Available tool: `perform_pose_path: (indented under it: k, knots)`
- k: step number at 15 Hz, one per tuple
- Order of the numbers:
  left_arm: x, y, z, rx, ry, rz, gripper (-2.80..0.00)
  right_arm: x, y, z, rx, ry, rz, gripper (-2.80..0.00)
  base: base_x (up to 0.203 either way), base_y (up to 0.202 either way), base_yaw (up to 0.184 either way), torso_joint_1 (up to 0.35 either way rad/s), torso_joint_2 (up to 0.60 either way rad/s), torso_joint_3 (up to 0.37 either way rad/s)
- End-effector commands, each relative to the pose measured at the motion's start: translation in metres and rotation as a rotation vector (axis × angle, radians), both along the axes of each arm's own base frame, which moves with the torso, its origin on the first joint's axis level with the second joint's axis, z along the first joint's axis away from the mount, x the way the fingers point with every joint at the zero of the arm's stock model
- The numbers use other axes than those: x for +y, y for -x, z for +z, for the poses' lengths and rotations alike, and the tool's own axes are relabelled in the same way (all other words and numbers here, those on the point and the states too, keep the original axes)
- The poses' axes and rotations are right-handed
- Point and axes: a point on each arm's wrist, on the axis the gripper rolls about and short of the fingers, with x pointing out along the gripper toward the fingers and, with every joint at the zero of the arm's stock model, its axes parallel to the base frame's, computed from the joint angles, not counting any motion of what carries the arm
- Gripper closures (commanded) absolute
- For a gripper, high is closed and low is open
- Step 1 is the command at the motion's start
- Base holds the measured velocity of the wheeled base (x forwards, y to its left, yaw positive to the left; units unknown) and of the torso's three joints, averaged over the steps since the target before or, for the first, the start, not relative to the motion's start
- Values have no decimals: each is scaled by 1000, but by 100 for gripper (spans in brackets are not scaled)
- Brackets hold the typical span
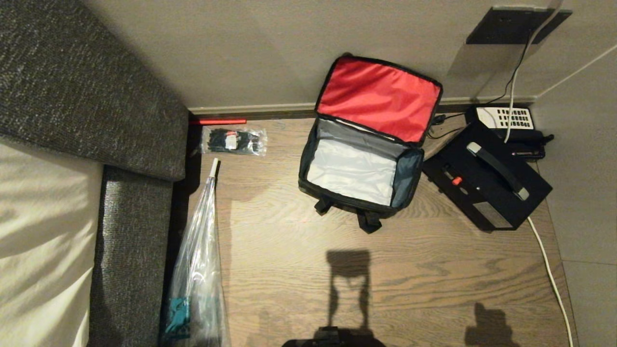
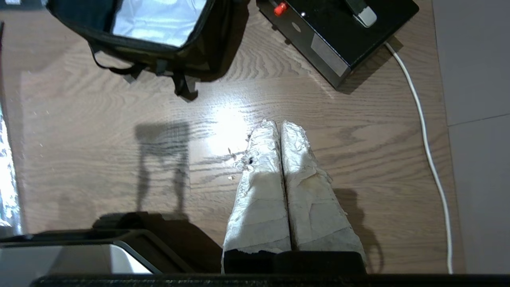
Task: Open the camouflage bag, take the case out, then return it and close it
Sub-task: Grip the handle again
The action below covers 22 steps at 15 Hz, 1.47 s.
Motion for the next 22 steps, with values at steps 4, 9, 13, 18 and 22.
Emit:
perform_pose_path:
  k: [4, 9, 13, 18, 22]
  knots:
    - [0, 0, 0, 0, -1, -1, 0, 0, 25, 37, -43, -2, 7, 0, 0, 0, 0, 0, 0, 0]
    - [0, 0, 0, 0, 10, 0, 0, 3, 69, 70, 225, -84, 139, 0, 0, 0, 0, 0, 0, 0]
    - [0, 0, 0, -1, 5, -1, 0, 3, -15, 150, 441, -244, 161, 0, 0, 0, 0, 0, 0, 0]
    - [0, 0, 0, 0, 8, 1, 0, 17, -220, 206, 479, -398, 99, 0, 0, 0, 0, 0, 0, 0]
    - [0, 0, 0, -1, 8, 1, 0, -9, -335, 158, 503, -311, 20, 0, 0, 0, 0, 0, 0, 0]
